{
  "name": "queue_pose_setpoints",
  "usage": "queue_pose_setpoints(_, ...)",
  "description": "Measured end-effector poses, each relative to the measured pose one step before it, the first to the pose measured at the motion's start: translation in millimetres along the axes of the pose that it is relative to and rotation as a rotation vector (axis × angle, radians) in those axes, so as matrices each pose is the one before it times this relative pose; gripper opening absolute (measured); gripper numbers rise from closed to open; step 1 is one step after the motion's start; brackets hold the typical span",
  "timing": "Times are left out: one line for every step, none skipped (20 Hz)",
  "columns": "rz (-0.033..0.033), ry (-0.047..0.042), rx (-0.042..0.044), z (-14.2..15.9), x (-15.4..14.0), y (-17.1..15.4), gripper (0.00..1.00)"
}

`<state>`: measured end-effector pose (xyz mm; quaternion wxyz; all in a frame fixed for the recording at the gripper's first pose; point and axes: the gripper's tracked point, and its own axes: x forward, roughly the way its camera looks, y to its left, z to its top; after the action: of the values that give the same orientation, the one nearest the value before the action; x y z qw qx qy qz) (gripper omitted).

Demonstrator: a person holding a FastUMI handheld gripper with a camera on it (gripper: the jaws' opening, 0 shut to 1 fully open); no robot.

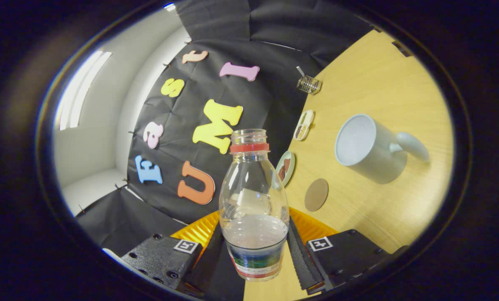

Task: Take the bottle from table, then pour the juice into the cup, finally place the bottle on the coaster

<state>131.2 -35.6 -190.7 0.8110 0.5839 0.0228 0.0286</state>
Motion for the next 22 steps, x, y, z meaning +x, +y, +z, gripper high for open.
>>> queue_pose_setpoints(0.00830, 0.00473, 0.03824, -0.77, 2.52, 2.36, 0.80)
queue_pose_setpoints(0.00953, 0.00261, 0.03567, -0.60, 1.00, 2.09, 0.80)
queue_pose_setpoints(0.00592, 0.00358, 0.03529, -0.36, 1.42, 1.50, 0.80)
queue_pose_setpoints(0.00586, 0.00320, 0.02928, -0.51, 0.57, 1.26, 0.80)
queue_pose_setpoints(0.00189, 0.00245, 0.02314, -0.12, 1.20, 1.75, 0.80)
queue_pose_setpoints(0.00545, 0.00370, 0.02192, 0.04, 1.57, 2.42, 0.80)
queue_pose_setpoints(0.00851, 0.00252, 0.02838, -0.36, 1.46, 3.27, 0.80)
queue_pose_setpoints(0.01105, -0.00071, 0.03044, 2.50, 0.30, 5.04, 0.80)
queue_pose_setpoints(0.00294, 0.00019, 0.01800, 2.58, 0.95, 2.11, 0.80)
queue_pose_setpoints(-0.00299, -0.00035, 0.01071, 0.84, 1.39, 0.70, 0.80)
queue_pose_setpoints(0.00522, 0.00053, 0.00941, -0.08, -0.90, 1.51, 0.80)
queue_pose_setpoints(0.00709, 0.00077, 0.01399, 0.55, -1.62, 1.11, 0.80)
queue_pose_setpoints(0.00742, -0.00208, 0.02059, 1.49, -0.27, 0.96, 0.80)
queue_pose_setpoints(0.00464, -0.00321, 0.02281, 2.12, 0.04, 2.37, 0.80)
queue_pose_setpoints(0.00222, -0.00351, 0.02339, 2.93, 0.73, 1.49, 0.80)
queue_pose_setpoints(0.00271, -0.00201, 0.01792, 3.48, 0.98, 2.15, 0.80)
queue_pose_setpoints(0.00172, -0.00411, 0.01590, 2.85, -0.08, 0.71, 0.80)
queue_pose_setpoints(0.00179, -0.00321, 0.01200, 2.41, 0.24, -0.65, 0.80)
queue_pose_setpoints(-0.00132, 0.00071, 0.00453, 0.64, -0.57, -0.81, 0.80)
queue_pose_setpoints(-0.00550, 0.00228, 0.00145, 0.03, 1.50, -0.03, 0.80)
queue_pose_setpoints(-0.00407, -0.00186, 0.00390, 2.06, 1.96, -1.36, 0.80)
queue_pose_setpoints(0.00603, -0.00170, 0.00906, 2.11, -0.31, 2.14, 0.80)
